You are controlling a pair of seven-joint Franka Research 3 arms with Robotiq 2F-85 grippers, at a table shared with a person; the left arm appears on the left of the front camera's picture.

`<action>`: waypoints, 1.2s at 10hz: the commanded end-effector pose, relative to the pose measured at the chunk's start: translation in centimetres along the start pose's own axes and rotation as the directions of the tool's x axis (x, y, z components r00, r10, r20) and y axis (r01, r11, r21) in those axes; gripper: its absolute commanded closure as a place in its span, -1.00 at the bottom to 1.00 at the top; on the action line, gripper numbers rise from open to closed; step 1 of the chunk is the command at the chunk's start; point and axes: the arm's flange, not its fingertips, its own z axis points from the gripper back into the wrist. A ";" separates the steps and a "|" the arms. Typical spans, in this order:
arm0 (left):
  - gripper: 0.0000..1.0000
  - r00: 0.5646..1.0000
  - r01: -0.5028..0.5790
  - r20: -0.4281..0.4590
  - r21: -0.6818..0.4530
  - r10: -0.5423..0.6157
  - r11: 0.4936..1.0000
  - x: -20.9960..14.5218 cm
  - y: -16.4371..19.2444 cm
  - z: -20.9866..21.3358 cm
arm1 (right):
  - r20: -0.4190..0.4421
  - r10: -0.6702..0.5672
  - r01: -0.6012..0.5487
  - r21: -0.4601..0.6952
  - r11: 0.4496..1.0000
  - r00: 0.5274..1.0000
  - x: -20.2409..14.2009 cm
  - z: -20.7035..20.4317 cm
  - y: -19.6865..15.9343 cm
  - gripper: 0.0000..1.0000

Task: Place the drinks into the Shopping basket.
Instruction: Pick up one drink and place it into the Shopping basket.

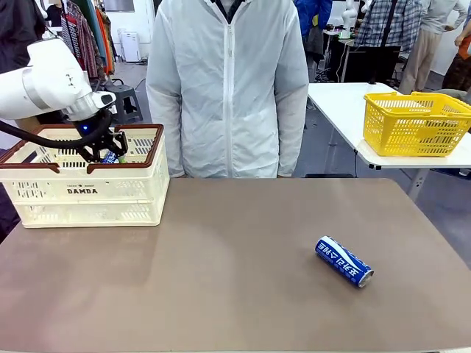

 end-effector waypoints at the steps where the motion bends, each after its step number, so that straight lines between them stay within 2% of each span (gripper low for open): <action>1: 1.00 1.000 -0.019 -0.005 0.023 0.019 1.000 0.3 -0.3 0.5 | -0.001 0.008 -0.008 0.003 1.000 1.000 0.0 0.0 0.3 -1.00; 2: -0.13 1.000 -0.014 -0.012 0.019 0.014 1.000 0.1 -0.3 0.4 | -0.001 0.008 -0.008 0.003 1.000 1.000 0.0 0.0 0.3 -1.00; 3: -1.00 1.000 -0.015 -0.008 0.017 0.016 1.000 0.0 -0.4 0.5 | -0.001 0.008 -0.008 0.003 1.000 1.000 0.0 0.0 0.3 -1.00; 7: -1.00 1.000 -0.004 0.013 -0.028 0.004 1.000 -1.3 0.1 2.8 | -0.001 0.008 -0.008 0.003 1.000 1.000 0.0 0.0 0.3 -1.00; 9: -1.00 0.999 0.030 0.021 -0.121 -0.027 0.992 -4.0 0.0 7.0 | -0.001 0.008 -0.008 0.003 1.000 1.000 0.0 0.0 0.3 -1.00; 10: -1.00 0.989 0.069 -0.099 -0.328 -0.107 0.942 -6.9 0.6 11.4 | -0.001 0.008 -0.008 0.003 1.000 1.000 0.0 0.0 0.3 -1.00; 11: -1.00 0.981 0.055 -0.145 -0.421 -0.127 0.905 -9.2 1.6 14.6 | -0.001 0.008 -0.008 0.003 1.000 1.000 0.0 0.0 0.3 -1.00; 12: -1.00 0.978 0.125 -0.085 -0.490 -0.190 0.863 -11.8 2.4 16.7 | -0.001 0.008 -0.008 0.003 1.000 1.000 0.0 0.0 0.3 -1.00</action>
